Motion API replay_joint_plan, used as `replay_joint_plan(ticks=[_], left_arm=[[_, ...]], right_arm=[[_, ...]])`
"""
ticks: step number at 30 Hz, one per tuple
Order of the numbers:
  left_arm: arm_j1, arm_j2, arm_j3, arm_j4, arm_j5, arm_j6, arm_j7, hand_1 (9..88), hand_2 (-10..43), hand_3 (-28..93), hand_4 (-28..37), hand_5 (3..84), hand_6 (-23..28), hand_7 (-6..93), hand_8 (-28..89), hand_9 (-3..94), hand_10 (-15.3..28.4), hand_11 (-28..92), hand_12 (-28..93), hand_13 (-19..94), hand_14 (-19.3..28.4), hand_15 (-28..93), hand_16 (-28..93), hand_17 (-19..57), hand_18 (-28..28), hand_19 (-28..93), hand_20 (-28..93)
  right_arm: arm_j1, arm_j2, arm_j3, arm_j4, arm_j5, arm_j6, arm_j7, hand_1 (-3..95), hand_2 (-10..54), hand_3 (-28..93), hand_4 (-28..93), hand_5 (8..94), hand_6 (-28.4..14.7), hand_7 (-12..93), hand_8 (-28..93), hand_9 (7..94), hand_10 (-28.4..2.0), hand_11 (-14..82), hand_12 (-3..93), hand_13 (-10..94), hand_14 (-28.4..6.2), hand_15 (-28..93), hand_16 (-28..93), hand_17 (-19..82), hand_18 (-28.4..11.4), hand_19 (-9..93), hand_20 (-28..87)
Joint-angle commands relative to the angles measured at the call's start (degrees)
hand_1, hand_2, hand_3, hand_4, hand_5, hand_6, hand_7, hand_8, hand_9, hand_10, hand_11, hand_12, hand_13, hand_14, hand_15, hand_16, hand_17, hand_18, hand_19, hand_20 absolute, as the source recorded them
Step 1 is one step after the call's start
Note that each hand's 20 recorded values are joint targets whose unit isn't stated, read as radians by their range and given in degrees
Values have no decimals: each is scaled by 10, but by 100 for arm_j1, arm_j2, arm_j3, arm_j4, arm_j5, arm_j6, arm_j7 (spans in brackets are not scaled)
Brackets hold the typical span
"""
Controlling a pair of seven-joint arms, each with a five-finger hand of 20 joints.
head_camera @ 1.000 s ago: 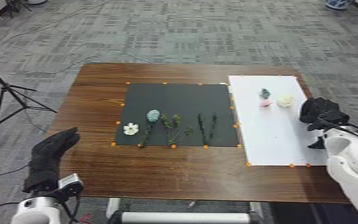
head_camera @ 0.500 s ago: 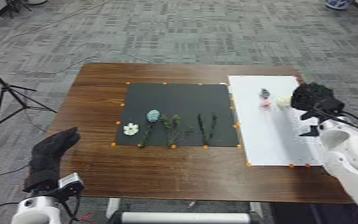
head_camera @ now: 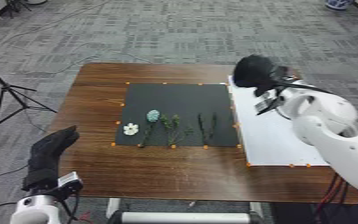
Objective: Arrange flowers
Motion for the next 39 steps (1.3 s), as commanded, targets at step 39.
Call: replay_joint_plan(ticks=[39], left_arm=[[-254, 95, 101, 95, -55, -271, 41, 273, 51, 705, -267, 518, 30, 185, -96, 511, 142, 225, 108, 373, 163, 201, -4, 30, 130, 141, 171]], right_arm=[[1089, -3160, -703, 2073, -1710, -2497, -510, 472, -95, 653, -201, 630, 32, 249, 35, 777, -95, 142, 226, 902, 0, 630, 354, 594, -150, 932, 644]])
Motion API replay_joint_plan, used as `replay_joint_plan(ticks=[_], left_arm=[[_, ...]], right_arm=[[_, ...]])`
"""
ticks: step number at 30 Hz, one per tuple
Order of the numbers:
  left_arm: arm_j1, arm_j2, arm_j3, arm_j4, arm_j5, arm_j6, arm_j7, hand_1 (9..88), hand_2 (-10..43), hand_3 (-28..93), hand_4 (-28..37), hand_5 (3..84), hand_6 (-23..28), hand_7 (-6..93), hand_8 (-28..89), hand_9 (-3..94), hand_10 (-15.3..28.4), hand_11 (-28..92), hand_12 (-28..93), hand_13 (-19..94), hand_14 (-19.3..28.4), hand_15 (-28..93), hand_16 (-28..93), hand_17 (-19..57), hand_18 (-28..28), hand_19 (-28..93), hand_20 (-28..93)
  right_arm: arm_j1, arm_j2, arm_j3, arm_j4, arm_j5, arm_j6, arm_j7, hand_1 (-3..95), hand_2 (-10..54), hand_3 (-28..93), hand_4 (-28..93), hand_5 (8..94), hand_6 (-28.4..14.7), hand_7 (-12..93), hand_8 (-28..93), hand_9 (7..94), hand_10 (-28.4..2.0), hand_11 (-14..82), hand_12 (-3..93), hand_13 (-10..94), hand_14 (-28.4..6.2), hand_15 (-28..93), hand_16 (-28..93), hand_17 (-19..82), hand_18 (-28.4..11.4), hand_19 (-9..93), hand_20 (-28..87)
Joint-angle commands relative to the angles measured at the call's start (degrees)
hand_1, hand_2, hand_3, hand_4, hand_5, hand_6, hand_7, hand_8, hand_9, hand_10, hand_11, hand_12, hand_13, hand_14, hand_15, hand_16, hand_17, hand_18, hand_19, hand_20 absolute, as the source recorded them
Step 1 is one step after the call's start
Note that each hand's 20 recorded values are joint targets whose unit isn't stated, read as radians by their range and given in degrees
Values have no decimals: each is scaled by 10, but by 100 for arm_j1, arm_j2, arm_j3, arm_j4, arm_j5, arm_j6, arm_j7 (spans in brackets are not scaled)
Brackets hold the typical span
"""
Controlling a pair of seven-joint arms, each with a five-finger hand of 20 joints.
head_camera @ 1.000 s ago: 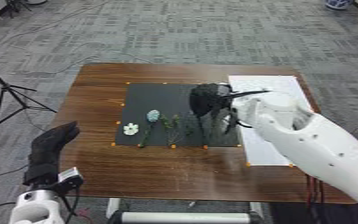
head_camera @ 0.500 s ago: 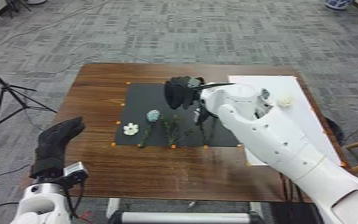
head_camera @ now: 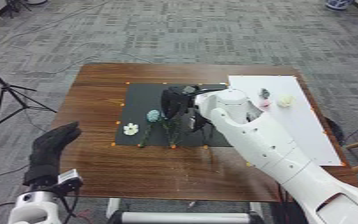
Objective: Arrange flowers
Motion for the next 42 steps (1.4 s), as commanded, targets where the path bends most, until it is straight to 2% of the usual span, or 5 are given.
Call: replay_joint_plan(ticks=[1, 11, 16, 21, 42], left_arm=[[-133, -47, 111, -18, 37, 16, -73, 273, 51, 706, -266, 518, 29, 185, -96, 511, 142, 225, 108, 373, 163, 202, -4, 29, 130, 141, 172], [-171, -103, 179, -26, 100, 125, -164, 275, 48, 705, -264, 521, 15, 189, -98, 511, 141, 225, 108, 371, 163, 200, -3, 26, 133, 145, 173], [-285, -99, 256, 34, 136, 114, -193, 276, 47, 705, -263, 522, 11, 191, -99, 511, 141, 225, 108, 371, 163, 199, -3, 24, 135, 146, 173], [-87, -161, 203, -42, 124, 153, -191, 277, 45, 702, -261, 522, 12, 190, -98, 511, 141, 225, 109, 371, 163, 199, -3, 25, 135, 145, 172], [99, -238, 213, -99, 140, 46, -145, 279, 42, 698, -259, 521, 13, 189, -98, 510, 141, 223, 109, 371, 163, 199, -3, 24, 135, 144, 172]], right_arm=[[205, 172, -43, -251, -108, -248, -6, 450, -95, 672, -202, 617, 34, 244, -25, 763, -97, 151, 208, 901, 0, 630, 353, 594, -151, 932, 644], [584, 1204, 41, -1433, 224, -488, 221, 292, -95, 665, -185, 517, 34, 176, -89, 669, -141, 108, 183, 885, -22, 618, 345, 577, -170, 932, 643], [-61, 2283, 596, -2010, 253, 1013, 442, 254, -95, 646, -173, 478, 15, 157, -62, 624, -144, 93, 194, 837, -38, 591, 338, 520, -184, 932, 598], [-930, 3034, 1093, -1765, 180, 2238, 940, 257, -95, 665, -189, 453, -7, 175, -46, 549, -155, 101, 222, 709, -102, 564, 330, 407, -217, 860, 548], [-1463, 2664, 1522, -316, -133, 2433, 864, 341, -95, 694, -232, 512, 1, 249, -79, 611, -130, 161, 220, 743, -84, 614, 329, 436, -203, 882, 545]])
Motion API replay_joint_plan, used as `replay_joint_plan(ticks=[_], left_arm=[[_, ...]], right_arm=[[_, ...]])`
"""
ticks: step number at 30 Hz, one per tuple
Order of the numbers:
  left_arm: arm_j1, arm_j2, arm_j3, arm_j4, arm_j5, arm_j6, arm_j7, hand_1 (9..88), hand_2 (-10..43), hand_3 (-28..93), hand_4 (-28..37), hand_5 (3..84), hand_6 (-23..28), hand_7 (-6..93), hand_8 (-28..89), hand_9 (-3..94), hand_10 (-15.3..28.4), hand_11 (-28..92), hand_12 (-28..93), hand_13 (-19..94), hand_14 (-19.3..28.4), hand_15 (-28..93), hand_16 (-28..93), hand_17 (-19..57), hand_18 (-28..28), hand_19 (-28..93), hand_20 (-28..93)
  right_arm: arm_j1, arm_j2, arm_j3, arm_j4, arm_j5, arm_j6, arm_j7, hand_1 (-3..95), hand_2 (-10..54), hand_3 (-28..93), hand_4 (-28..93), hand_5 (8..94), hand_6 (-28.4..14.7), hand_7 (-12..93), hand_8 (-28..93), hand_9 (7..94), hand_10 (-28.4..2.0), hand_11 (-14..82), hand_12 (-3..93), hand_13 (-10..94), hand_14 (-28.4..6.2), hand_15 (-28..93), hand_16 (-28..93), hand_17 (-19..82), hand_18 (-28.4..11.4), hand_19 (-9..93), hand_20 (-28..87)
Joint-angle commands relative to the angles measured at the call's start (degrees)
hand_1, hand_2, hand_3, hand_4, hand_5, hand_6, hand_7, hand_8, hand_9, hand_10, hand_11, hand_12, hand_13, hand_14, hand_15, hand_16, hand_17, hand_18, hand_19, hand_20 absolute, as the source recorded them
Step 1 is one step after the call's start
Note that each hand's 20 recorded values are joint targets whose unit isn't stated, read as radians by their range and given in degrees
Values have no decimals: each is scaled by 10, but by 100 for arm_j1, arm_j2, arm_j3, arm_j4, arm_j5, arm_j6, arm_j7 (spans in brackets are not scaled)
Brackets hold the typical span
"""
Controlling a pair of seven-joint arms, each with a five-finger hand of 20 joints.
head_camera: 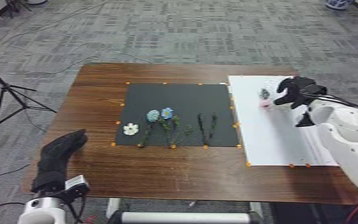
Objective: Arrange flowers
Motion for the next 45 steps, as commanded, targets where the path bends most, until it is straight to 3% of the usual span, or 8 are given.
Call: replay_joint_plan(ticks=[1, 16, 20, 23, 25, 29, 36, 45], left_arm=[[21, -56, -3, -42, 26, -57, 15, 279, 42, 698, -258, 521, 13, 189, -98, 510, 140, 224, 109, 371, 163, 199, -3, 24, 135, 144, 172], [-6, -86, 22, -30, 34, -57, -37, 279, 42, 697, -258, 521, 15, 188, -98, 510, 141, 224, 109, 370, 163, 199, -2, 24, 135, 144, 172], [-29, -106, 40, -31, 70, -78, -109, 279, 41, 697, -258, 519, 14, 188, -97, 510, 141, 224, 109, 370, 163, 198, -3, 24, 135, 144, 172], [29, -120, 19, -50, 49, -88, -87, 279, 42, 697, -258, 519, 14, 188, -97, 509, 141, 224, 109, 369, 163, 199, -2, 24, 135, 144, 172], [45, -124, 11, -56, 42, -102, -82, 279, 42, 697, -258, 519, 15, 188, -98, 509, 141, 223, 109, 369, 163, 198, -2, 24, 135, 144, 172], [92, -137, -12, -82, 20, -76, -63, 279, 42, 697, -258, 519, 16, 187, -97, 508, 141, 222, 109, 369, 163, 198, -2, 25, 136, 144, 171], [96, -60, -81, -82, 6, -90, -74, 279, 42, 697, -259, 518, 23, 184, -96, 507, 142, 222, 109, 369, 163, 197, -2, 27, 134, 140, 169], [64, -35, -71, -76, 24, -144, -70, 279, 42, 698, -260, 517, 26, 183, -94, 507, 142, 223, 109, 369, 164, 198, -2, 27, 133, 138, 170]], right_arm=[[198, -339, -404, -63, -214, 353, -184, 343, -95, 693, -232, 512, 1, 249, -80, 611, -129, 162, 220, 743, -84, 615, 329, 437, -202, 883, 544], [-140, -308, -348, -195, -347, 52, -145, 385, -95, 701, -227, 541, 3, 261, -86, 626, -124, 171, 219, 754, -77, 626, 333, 449, -193, 893, 538], [-183, -331, -334, -181, -363, 3, -112, 423, -95, 698, -224, 543, 3, 262, -87, 624, -123, 172, 218, 757, -72, 625, 331, 452, -190, 892, 536], [-194, -359, -391, -152, -318, 108, -72, 492, -95, 706, -225, 551, 4, 272, -89, 629, -118, 178, 218, 764, -63, 618, 328, 457, -180, 886, 533], [-149, -362, -507, -82, -142, 348, -70, 559, -95, 672, -229, 561, 0, 281, 39, 635, -112, 172, 231, 768, -58, 614, 327, 464, -173, 879, 539], [61, -340, -742, -25, 111, 724, -187, 700, -54, 573, -163, 647, -7, 254, 123, 724, -88, 56, 352, 784, -41, 591, 336, 474, -150, 854, 569], [738, -77, -1164, -768, 793, 1024, -196, 724, -47, 549, -125, 707, -9, 224, 110, 785, -99, 60, 354, 808, -38, 568, 339, 499, -144, 837, 582], [1333, -326, -1837, -1731, 1304, 680, -641, 701, -78, 553, -136, 736, -14, 211, 100, 808, -101, 62, 355, 823, -38, 553, 348, 509, -151, 840, 584]])
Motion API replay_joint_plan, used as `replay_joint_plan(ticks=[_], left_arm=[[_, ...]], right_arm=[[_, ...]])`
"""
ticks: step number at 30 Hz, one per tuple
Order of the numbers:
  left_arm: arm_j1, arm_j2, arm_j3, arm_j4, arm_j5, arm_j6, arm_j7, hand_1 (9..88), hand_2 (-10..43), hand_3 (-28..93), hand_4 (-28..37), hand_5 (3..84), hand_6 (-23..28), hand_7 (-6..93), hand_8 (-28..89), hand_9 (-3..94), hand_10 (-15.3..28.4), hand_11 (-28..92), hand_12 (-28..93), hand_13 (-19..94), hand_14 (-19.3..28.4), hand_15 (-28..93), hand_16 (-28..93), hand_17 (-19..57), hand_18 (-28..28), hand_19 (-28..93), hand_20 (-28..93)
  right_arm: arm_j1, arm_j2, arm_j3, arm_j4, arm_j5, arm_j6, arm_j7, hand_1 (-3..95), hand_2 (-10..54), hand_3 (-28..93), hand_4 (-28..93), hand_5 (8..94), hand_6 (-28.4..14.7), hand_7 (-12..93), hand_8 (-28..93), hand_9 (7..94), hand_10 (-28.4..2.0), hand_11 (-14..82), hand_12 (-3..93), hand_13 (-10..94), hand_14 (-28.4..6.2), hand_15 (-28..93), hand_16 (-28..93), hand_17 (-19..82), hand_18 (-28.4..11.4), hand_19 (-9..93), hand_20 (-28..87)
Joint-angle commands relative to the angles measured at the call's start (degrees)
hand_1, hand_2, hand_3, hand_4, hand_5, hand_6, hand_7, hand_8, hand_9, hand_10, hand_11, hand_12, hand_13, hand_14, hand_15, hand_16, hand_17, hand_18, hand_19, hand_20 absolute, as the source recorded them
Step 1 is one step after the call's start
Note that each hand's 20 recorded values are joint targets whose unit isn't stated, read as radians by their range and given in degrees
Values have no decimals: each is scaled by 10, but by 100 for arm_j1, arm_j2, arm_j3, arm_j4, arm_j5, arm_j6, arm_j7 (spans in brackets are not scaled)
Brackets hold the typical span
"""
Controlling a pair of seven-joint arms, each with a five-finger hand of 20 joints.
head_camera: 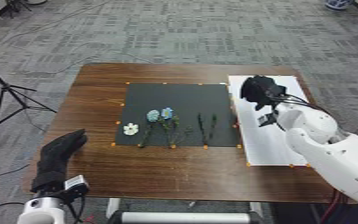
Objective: Arrange flowers
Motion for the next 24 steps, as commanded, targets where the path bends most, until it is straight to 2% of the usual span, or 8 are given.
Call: replay_joint_plan(ticks=[1, 10, 12, 20, 24], left_arm=[[13, -6, -4, -43, 8, -103, -22, 279, 42, 698, -260, 517, 26, 183, -94, 507, 142, 223, 109, 369, 164, 198, -2, 27, 133, 138, 170], [-73, 2, 9, -9, 9, -89, -47, 278, 43, 698, -262, 517, 27, 183, -94, 506, 142, 223, 108, 369, 164, 198, -2, 26, 133, 138, 171], [-41, 6, -19, -19, 8, -136, -49, 278, 43, 698, -262, 516, 26, 182, -94, 506, 142, 223, 108, 369, 164, 198, -2, 26, 133, 139, 171], [3, 5, -43, -39, 5, -132, -71, 277, 42, 699, -261, 515, 27, 182, -94, 507, 142, 223, 108, 368, 163, 197, -2, 25, 132, 139, 171], [-8, 5, -20, -35, 0, -161, -85, 277, 42, 698, -261, 516, 27, 183, -95, 507, 141, 223, 108, 369, 164, 198, -2, 25, 132, 139, 171]], right_arm=[[656, -446, -336, -822, 157, -275, -513, 700, -79, 554, -136, 737, -14, 210, 99, 809, -102, 62, 355, 824, -39, 553, 349, 509, -152, 841, 584], [669, -1405, -863, -323, -143, -1391, -634, 688, -84, 566, -136, 739, -11, 210, 99, 813, -99, 59, 355, 827, -40, 552, 354, 511, -156, 846, 581], [613, -1608, -835, -204, -206, -1633, -573, 682, -86, 569, -137, 740, -10, 210, 96, 815, -99, 59, 354, 830, -40, 553, 354, 512, -157, 849, 580], [535, -2096, -646, 312, -202, -1681, -312, 665, -92, 566, -146, 742, -9, 214, 90, 820, -96, 59, 353, 836, -41, 554, 354, 515, -162, 858, 576], [552, -2161, -658, 394, -99, -1466, -138, 657, -92, 566, -148, 742, -9, 215, 88, 821, -97, 58, 354, 838, -41, 555, 355, 516, -163, 863, 574]])
